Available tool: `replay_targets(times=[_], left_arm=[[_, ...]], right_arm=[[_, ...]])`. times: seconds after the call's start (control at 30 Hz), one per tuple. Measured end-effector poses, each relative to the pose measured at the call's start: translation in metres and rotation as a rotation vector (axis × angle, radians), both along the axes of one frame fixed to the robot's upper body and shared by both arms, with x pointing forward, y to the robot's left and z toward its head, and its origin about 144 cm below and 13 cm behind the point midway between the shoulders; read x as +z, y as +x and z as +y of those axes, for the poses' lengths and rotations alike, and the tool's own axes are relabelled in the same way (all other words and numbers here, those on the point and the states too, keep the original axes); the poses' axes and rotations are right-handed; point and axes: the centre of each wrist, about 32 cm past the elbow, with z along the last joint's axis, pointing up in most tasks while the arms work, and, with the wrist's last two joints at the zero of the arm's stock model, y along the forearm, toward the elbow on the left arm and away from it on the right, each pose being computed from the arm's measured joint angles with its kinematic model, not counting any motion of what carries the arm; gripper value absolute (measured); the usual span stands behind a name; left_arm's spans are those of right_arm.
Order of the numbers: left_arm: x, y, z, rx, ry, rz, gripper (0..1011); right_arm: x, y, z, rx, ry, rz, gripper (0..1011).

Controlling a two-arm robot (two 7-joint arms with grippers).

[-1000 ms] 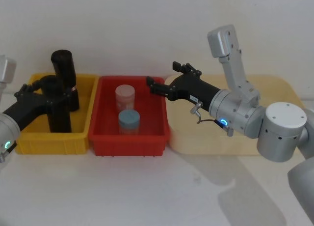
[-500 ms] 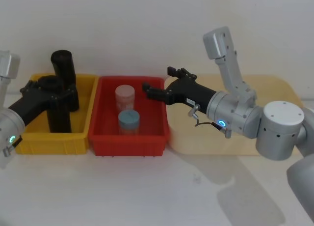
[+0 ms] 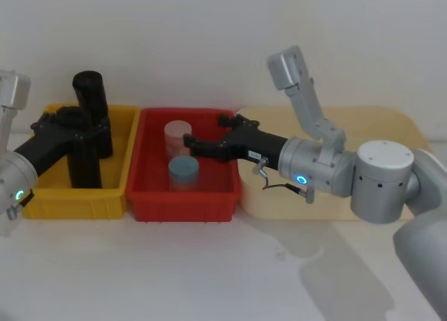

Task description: Pick up the garbage bag with the one hand and transfer it to the other hand.

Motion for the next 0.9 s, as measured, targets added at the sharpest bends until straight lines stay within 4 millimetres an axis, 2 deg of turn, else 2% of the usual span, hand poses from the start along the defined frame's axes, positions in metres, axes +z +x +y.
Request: replay_targets(times=[0.47,0.9], left_arm=[[0.0,0.001,0.0,-0.002,-0.001,-0.001,1001],[0.0,0.002,0.0,-0.003,-0.002,-0.001,1001]], right_arm=[[-0.006,0.005,0.016,0.047,-0.023,0.055,1001],[-0.015,0.01,0.021,0.032,-0.08,0.054,1001]])
